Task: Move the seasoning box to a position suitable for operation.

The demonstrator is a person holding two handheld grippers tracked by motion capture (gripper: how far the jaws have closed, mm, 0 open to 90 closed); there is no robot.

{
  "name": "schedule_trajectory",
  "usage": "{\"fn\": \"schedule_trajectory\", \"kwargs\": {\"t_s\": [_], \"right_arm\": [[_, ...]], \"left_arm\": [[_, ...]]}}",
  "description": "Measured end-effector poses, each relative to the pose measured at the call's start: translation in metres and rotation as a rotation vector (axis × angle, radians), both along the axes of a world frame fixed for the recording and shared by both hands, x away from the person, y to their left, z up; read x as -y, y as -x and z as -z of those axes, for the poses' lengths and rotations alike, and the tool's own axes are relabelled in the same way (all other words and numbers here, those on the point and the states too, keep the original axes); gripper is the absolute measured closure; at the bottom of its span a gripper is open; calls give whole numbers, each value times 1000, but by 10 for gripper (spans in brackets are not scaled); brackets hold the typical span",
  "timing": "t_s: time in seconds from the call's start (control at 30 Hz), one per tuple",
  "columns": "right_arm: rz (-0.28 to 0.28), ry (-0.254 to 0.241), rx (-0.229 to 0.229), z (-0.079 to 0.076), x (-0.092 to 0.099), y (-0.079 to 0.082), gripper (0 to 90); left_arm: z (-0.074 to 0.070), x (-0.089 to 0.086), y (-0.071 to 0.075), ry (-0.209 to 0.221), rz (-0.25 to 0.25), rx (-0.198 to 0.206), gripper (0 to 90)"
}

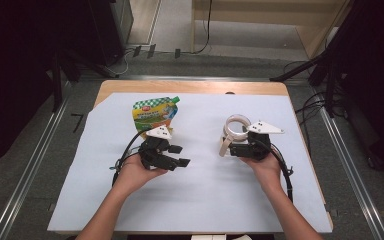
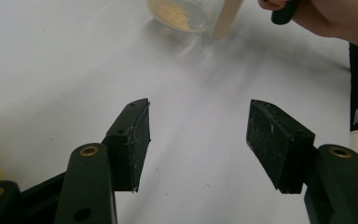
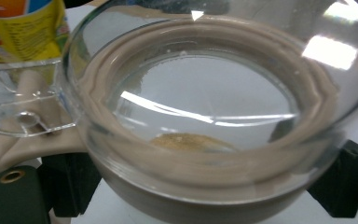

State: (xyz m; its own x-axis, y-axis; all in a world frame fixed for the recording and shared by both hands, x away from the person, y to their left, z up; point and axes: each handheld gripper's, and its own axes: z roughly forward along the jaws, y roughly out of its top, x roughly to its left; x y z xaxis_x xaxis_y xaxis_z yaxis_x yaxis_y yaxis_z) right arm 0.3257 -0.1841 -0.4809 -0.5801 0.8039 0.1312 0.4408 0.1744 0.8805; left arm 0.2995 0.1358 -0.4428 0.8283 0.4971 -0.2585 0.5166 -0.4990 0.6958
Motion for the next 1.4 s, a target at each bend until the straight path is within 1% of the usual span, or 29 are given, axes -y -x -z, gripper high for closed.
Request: {"fn": "schedule_trajectory", "kwargs": {"t_s": [0.1, 0.17, 0.3, 0.47, 0.6, 0.73, 0.97, 1.0, 1.03, 1.07, 1.23, 1.3, 1.4], "right_arm": [[-22, -4, 13, -2, -4, 8, 121], [-44, -12, 3, -1, -8, 12, 121], [-87, 16, 10, 2, -18, 18, 121], [-132, 15, 8, 6, -32, 22, 121], [-169, 25, -2, 10, -43, 26, 121], [-206, 39, 1, 13, -54, 32, 121], [-262, 41, 11, 18, -69, 40, 121], [-272, 52, 12, 19, -70, 42, 121], [-277, 63, 14, 20, -71, 42, 120], [-279, 66, 28, 22, -71, 44, 121], [-285, 64, 42, 24, -70, 45, 118], [-289, 53, 34, 25, -69, 44, 113], [-292, 39, 9, 26, -69, 43, 105]], "left_arm": [[1, -1, 0, -9, -4, -3, 404], [0, -2, 1, -7, -7, 1, 404], [0, -4, 0, -7, -12, -3, 407], [1, -7, -1, -6, -19, -8, 408], [0, -10, -2, -7, -30, -9, 410], [0, -11, -2, -6, -36, -8, 411], [0, -10, -2, -8, -30, -6, 412], [0, -10, -2, -8, -29, -6, 411], [0, -10, -2, -10, -28, -7, 411], [0, -10, -2, -10, -25, -5, 411], [1, -8, -1, -17, -20, -9, 410], [1, -7, -1, -18, -22, -10, 410], [2, -6, 0, -24, -12, -7, 410]]}}
